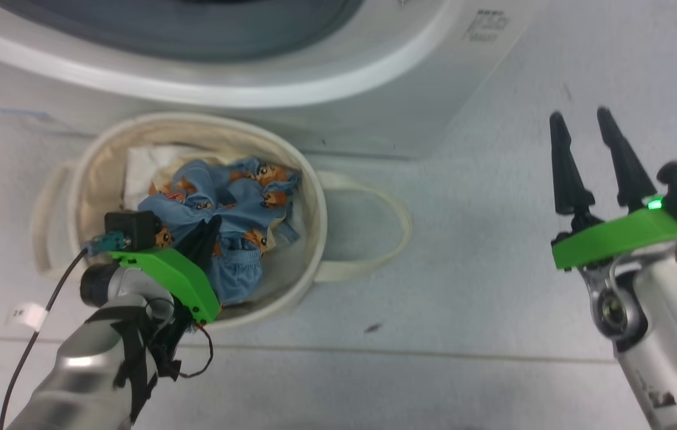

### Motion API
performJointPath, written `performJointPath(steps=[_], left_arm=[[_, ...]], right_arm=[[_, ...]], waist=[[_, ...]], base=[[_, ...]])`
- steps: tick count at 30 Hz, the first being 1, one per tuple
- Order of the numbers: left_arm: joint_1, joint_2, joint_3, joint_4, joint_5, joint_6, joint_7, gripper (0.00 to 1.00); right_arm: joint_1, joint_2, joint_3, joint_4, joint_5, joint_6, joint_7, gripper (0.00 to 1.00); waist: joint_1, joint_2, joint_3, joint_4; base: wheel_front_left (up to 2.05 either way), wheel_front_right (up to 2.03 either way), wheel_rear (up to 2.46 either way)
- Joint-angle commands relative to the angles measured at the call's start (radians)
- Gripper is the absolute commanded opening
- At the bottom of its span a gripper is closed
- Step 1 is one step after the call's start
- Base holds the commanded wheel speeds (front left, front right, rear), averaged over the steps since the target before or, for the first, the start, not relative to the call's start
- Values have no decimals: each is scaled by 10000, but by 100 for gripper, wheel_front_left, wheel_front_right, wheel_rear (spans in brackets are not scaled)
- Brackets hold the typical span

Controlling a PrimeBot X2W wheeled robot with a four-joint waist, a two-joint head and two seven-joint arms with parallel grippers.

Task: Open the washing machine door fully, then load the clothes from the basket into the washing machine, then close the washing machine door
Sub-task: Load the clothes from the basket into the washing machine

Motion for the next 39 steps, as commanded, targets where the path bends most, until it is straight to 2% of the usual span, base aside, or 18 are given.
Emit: performJointPath(steps=[1, 4, 8, 13, 18, 26, 33, 36, 39], left_arm=[[45, 449, 240, -326, -45, -59, -205, 0], [270, 601, 353, -802, 104, -59, -268, 0], [695, 944, 1272, -1808, 671, -27, -277, 0], [1556, 1197, 2363, -3345, 1621, 216, -279, 0], [2237, 1413, 3006, -4740, 2245, 374, -280, 0], [2701, 1920, 3528, -6567, 2341, 614, -188, 0], [2430, 2823, 3931, -8313, 2110, 914, 697, 0], [2273, 3070, 4036, -8965, 2088, 1088, 1020, 0], [2157, 3087, 4101, -9362, 2088, 1265, 1112, 0]], right_arm=[[426, 5, 59, -150, 72, 2, -122, 100], [780, 101, 22, 9, 161, 2, -122, 100], [1141, 361, -117, 151, 163, 2, -122, 100], [1445, 643, -106, 199, 187, 2, -122, 100], [1723, 798, -112, 271, 235, 2, -122, 100], [2100, 875, -223, 305, 286, 2, -122, 100], [2203, 967, -310, 260, 276, 2, -122, 100], [2246, 975, -309, 269, 267, 2, -122, 100], [2291, 959, -310, 282, 260, 2, -122, 100]], waist=[[3, -1, -884, 242], [3, -1, -1442, 382], [3, -1, -2051, 483], [3, -1, -2640, 551], [3, -1, -3104, 566], [3, -1, -3615, 428], [3, -1, -3772, 300], [3, -1, -3775, 288], [3, -1, -3817, 294]], base=[[0, 0, 0], [0, 0, 0], [0, 0, 0], [0, 0, 0], [0, 0, 0], [0, 0, 0], [0, 0, 0], [0, 0, 0], [0, 0, 0]])
